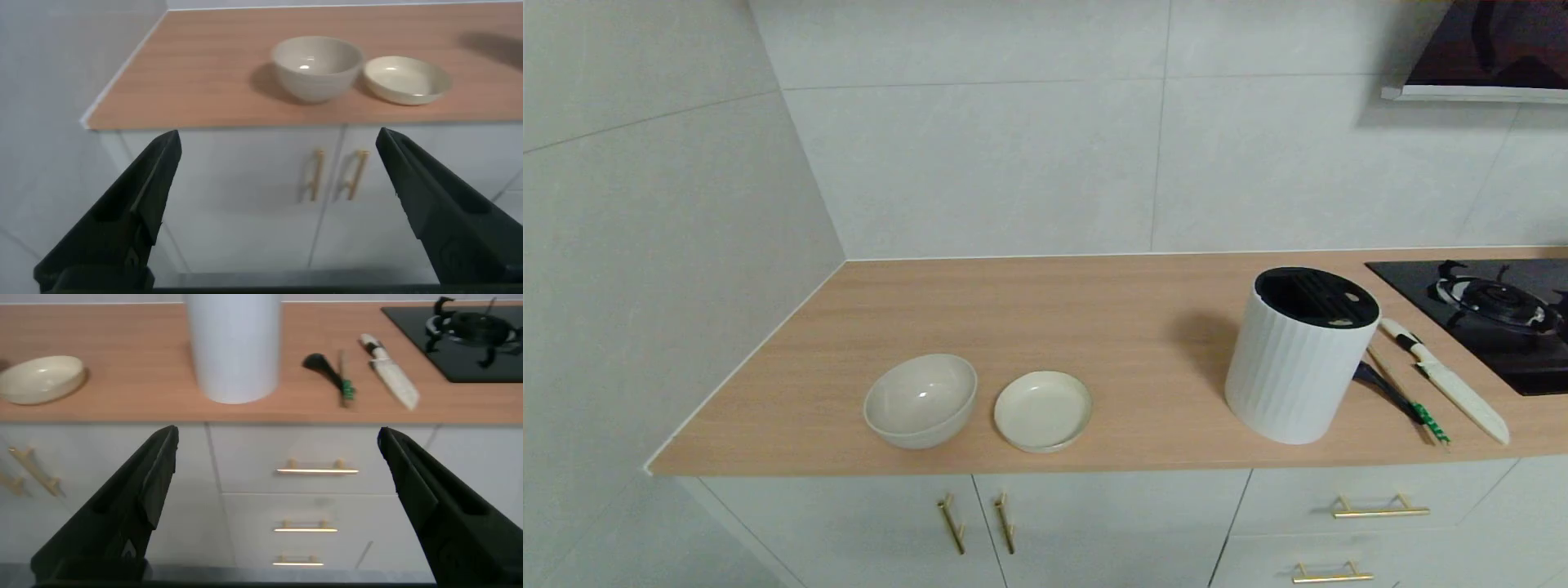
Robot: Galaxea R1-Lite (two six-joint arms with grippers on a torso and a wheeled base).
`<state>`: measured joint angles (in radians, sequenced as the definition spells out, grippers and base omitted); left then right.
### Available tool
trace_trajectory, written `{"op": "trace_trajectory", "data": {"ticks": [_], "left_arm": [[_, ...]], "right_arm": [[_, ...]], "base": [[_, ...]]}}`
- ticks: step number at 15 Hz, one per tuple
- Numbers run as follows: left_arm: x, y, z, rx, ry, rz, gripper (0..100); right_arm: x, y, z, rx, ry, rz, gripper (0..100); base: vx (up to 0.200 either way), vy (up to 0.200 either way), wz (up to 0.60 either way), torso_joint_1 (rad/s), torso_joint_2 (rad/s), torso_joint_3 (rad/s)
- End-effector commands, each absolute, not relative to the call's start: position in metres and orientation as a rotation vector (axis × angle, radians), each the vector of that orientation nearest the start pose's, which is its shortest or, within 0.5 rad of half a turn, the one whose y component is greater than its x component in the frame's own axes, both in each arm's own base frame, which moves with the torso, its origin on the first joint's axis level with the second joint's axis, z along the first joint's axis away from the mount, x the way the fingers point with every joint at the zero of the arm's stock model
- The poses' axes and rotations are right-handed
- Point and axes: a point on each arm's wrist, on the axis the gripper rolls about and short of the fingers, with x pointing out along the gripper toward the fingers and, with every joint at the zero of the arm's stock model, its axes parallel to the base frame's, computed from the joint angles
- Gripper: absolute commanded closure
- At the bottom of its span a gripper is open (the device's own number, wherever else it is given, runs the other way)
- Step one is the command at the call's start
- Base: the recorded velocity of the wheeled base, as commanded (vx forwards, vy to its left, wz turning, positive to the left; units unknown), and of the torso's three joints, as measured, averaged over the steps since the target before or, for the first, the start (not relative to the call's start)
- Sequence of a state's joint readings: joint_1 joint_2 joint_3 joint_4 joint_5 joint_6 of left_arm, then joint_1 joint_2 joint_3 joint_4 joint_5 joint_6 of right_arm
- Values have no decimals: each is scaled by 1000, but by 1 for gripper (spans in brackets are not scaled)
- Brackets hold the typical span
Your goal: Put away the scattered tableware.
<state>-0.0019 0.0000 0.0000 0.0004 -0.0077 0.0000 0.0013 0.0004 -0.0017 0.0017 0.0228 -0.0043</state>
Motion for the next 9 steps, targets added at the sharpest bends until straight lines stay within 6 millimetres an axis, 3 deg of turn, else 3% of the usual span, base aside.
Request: {"op": "trace_trajectory", "data": {"ticks": [1, 9], "left_arm": [[-23, 0, 75, 0, 0, -9, 0], [-23, 0, 75, 0, 0, -9, 0]], "right_arm": [[-23, 0, 76, -5, 0, 25, 0], [-23, 0, 76, -5, 0, 26, 0]], "base": [[0, 200, 0, 2, -2, 2], [0, 200, 0, 2, 0, 2]]}}
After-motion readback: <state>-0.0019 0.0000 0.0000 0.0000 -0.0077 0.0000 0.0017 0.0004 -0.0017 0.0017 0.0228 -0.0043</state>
